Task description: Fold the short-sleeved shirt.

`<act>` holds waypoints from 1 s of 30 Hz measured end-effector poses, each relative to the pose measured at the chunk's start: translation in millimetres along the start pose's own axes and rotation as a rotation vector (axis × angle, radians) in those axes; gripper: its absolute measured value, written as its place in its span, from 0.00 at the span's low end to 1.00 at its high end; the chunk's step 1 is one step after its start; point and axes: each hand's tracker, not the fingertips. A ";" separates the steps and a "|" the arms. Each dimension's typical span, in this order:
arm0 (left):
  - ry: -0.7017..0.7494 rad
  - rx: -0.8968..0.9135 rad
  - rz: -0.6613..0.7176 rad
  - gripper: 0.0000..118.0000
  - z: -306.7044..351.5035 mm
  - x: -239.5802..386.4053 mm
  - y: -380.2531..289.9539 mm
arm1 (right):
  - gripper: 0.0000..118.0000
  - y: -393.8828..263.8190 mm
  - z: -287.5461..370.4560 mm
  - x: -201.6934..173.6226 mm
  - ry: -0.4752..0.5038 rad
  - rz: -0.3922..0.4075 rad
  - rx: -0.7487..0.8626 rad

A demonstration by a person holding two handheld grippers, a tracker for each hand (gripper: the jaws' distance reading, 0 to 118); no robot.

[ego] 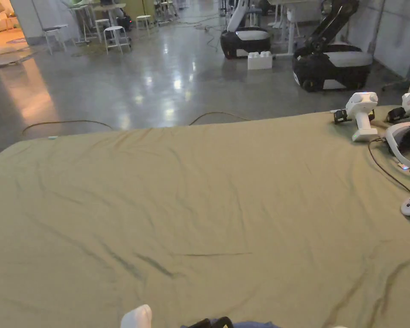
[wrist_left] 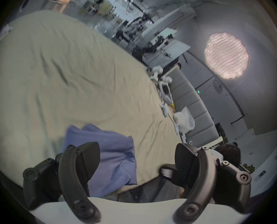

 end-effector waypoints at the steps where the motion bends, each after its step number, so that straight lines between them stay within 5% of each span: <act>1: 0.021 0.008 0.007 0.84 11.0 -5.4 2.1 | 0.00 6.7 -24.4 3.3 -0.025 0.014 -0.056; 4: 0.071 0.006 0.032 0.84 23.7 -30.2 1.2 | 0.00 9.8 -88.5 13.8 -0.186 0.096 -0.240; 6: 0.131 -0.019 0.083 0.84 22.5 -47.9 -5.3 | 0.00 -1.2 -113.7 23.8 -0.199 0.131 -0.345; 8: 0.141 -0.047 0.139 0.84 11.4 -67.3 -13.0 | 0.00 4.4 -99.1 19.2 -0.183 0.077 -0.275; 11: 0.155 -0.116 0.213 0.84 -19.1 -93.0 -25.5 | 0.00 -3.9 -105.5 10.8 -0.225 0.141 -0.266; 14: 0.176 -0.198 0.233 0.81 -49.6 -104.7 -36.4 | 0.00 1.3 -98.1 8.3 -0.226 0.121 -0.259; 18: 0.148 -0.124 0.240 0.56 -52.4 -94.9 -34.4 | 0.00 0.7 -97.2 14.9 -0.207 0.074 -0.247; 19: 0.141 -0.108 0.207 0.56 -49.8 -92.0 -33.7 | 0.00 0.6 -97.5 14.1 -0.207 0.073 -0.244; 20: 0.134 -0.119 0.192 0.35 -52.2 -88.9 -32.6 | 0.00 -0.2 -96.6 13.7 -0.208 0.075 -0.242; 24: 0.196 -0.158 0.067 0.28 -58.7 -79.6 -35.1 | 0.00 -1.1 -96.1 11.7 -0.217 0.082 -0.235; 27: 0.157 -0.130 0.098 0.26 -50.4 -82.9 -32.3 | 0.00 -0.5 -92.1 14.8 -0.200 0.067 -0.226; 30: 0.104 -0.061 0.186 0.25 -28.6 -90.8 -21.0 | 0.00 5.3 -74.2 24.5 -0.109 -0.057 -0.193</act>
